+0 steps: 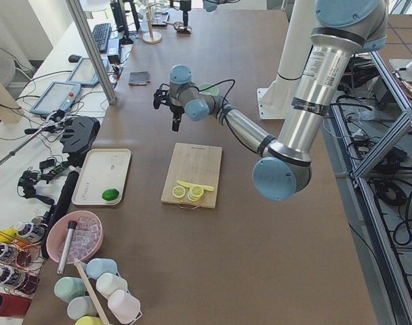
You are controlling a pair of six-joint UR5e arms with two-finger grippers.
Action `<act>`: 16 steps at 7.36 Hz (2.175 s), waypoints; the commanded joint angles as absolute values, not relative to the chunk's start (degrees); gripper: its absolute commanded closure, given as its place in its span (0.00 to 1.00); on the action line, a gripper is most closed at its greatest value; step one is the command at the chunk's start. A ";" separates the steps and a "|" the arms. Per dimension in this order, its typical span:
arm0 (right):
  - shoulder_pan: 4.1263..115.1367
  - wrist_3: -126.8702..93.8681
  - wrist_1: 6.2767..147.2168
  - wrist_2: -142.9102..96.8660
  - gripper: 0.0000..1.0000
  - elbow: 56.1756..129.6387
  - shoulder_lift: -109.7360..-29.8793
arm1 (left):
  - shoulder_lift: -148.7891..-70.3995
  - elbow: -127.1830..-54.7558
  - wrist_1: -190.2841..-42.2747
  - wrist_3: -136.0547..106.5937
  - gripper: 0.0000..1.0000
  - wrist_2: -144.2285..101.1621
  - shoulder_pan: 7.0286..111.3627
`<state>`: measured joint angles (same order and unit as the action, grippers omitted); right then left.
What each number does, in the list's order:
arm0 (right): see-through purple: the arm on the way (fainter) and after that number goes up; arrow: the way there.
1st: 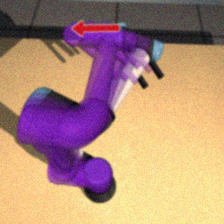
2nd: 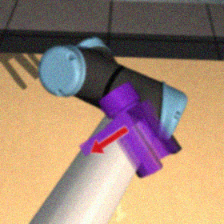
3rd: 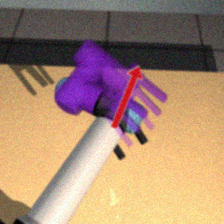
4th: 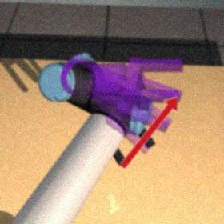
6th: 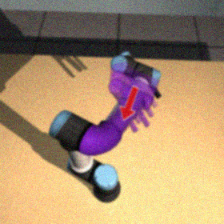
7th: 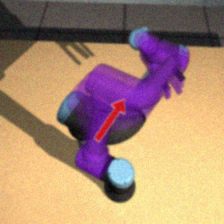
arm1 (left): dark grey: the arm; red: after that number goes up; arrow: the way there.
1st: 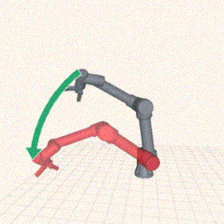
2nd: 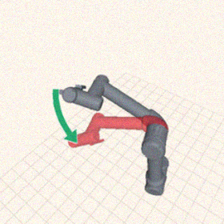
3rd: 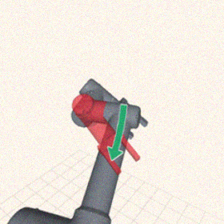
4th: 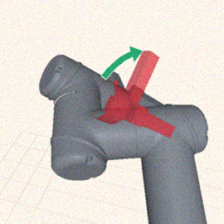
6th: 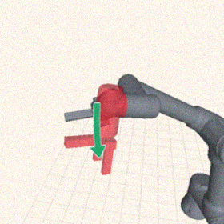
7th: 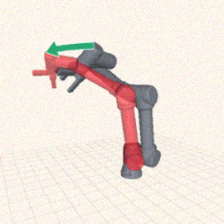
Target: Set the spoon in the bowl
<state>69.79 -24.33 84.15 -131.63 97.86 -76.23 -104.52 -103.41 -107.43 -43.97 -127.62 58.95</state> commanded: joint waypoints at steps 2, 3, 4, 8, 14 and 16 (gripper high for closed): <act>80.49 -0.93 94.48 -131.84 0.00 97.03 -79.61 | -93.97 -99.77 -100.25 -5.56 0.02 -137.10 79.84; 81.38 -0.27 93.87 -132.10 0.00 97.12 -81.63 | -94.13 -99.49 -90.80 4.21 0.02 -136.94 84.68; 82.60 -0.18 93.87 -132.62 0.00 97.03 -82.78 | -94.74 -99.32 -82.52 12.66 0.02 -136.93 88.82; 83.50 0.96 93.52 -134.29 0.00 98.17 -85.87 | -89.04 -101.42 -81.39 16.08 0.02 -136.58 92.11; 83.76 7.47 93.52 -134.74 0.00 98.17 -87.63 | -87.45 -101.43 -85.26 15.82 0.02 -133.77 92.02; 83.76 7.30 93.52 -134.65 0.00 98.44 -87.80 | -87.28 -101.34 -84.90 15.82 0.02 -133.95 92.20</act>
